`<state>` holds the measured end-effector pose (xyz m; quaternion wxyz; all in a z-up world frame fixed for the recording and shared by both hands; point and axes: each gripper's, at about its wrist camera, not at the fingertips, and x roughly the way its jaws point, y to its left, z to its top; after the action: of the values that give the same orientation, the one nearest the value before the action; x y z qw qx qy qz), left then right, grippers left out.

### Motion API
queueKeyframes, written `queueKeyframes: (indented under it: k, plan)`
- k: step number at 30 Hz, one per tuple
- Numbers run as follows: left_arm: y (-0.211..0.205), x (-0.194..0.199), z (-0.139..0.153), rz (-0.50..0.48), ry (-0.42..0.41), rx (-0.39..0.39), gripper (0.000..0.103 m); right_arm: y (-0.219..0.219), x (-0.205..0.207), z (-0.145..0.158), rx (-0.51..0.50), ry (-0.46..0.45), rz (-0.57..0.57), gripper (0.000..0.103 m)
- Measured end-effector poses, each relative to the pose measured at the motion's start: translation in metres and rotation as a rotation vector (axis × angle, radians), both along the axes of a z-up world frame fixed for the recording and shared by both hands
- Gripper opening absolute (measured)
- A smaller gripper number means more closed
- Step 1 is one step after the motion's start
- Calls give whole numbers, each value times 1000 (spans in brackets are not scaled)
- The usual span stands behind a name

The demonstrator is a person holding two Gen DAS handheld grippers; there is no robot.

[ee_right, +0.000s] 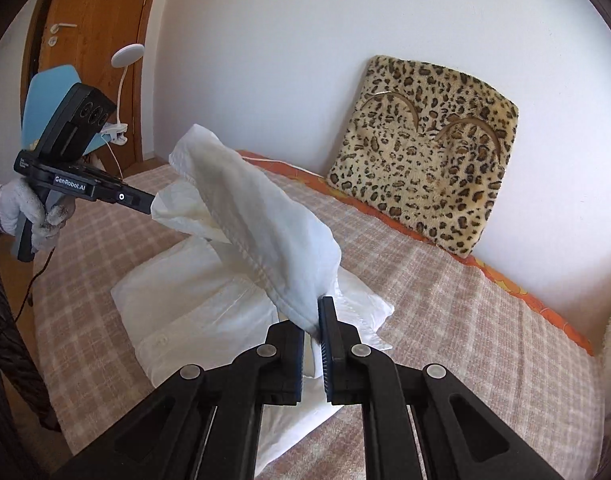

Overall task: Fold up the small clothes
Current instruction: 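Lift the collar with both tools and fold it over toward the hem, then open both tools and release the folded shirt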

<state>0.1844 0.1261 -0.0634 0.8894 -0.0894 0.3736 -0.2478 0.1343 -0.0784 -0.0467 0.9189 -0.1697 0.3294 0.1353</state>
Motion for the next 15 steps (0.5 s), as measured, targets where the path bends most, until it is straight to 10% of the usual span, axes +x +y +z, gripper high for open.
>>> queueKeyframes:
  k: [11, 15]
  plan:
    - [-21, -19, 7, -6, -18, 86, 19, 13, -58, -30, -221, 37, 35, 7]
    - [-48, -20, -1, -79, -41, 151, 33, 25, -75, -10, -226, -53, 58, 29]
